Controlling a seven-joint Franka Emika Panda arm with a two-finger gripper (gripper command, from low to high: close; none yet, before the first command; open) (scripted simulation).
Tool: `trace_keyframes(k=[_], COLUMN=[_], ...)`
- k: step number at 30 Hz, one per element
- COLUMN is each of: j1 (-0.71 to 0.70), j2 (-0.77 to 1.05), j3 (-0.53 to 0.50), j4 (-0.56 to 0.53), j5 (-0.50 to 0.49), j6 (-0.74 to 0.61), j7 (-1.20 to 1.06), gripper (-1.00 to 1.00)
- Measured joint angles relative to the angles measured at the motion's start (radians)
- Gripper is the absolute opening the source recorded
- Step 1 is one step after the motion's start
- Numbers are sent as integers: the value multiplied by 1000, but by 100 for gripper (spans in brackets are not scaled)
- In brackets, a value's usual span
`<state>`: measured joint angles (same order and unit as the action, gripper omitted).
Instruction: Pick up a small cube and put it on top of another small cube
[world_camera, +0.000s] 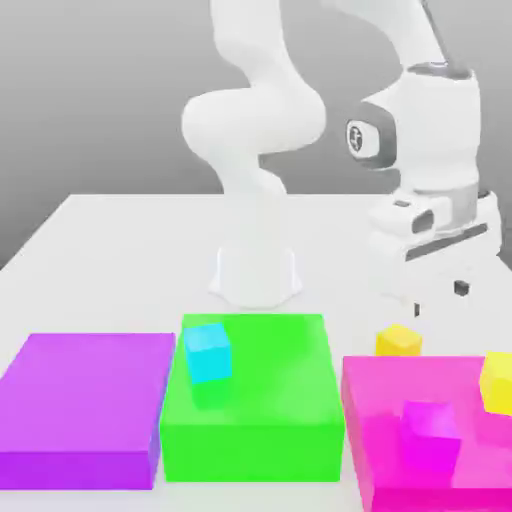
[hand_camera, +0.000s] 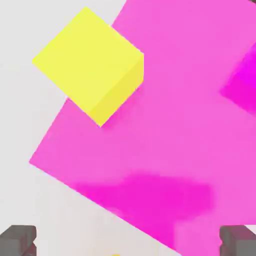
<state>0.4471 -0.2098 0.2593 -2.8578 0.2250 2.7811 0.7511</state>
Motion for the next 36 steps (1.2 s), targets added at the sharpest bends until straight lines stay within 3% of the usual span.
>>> trace_keyframes(k=[6, 13, 20, 25, 26, 32, 36], j1=[32, 2, 121, 273, 296, 306, 241], j2=[109, 226, 348, 432, 446, 453, 408], j3=[99, 90, -91, -249, -269, -280, -216], j4=[-109, -92, -66, -60, -60, -60, -61], j5=[-76, -227, -455, -507, -507, -512, -498], j6=[103, 192, 288, 362, 375, 382, 343], j7=[79, 173, 333, 384, 388, 394, 373], gripper=[0, 0, 0, 0, -100, -100, -100])
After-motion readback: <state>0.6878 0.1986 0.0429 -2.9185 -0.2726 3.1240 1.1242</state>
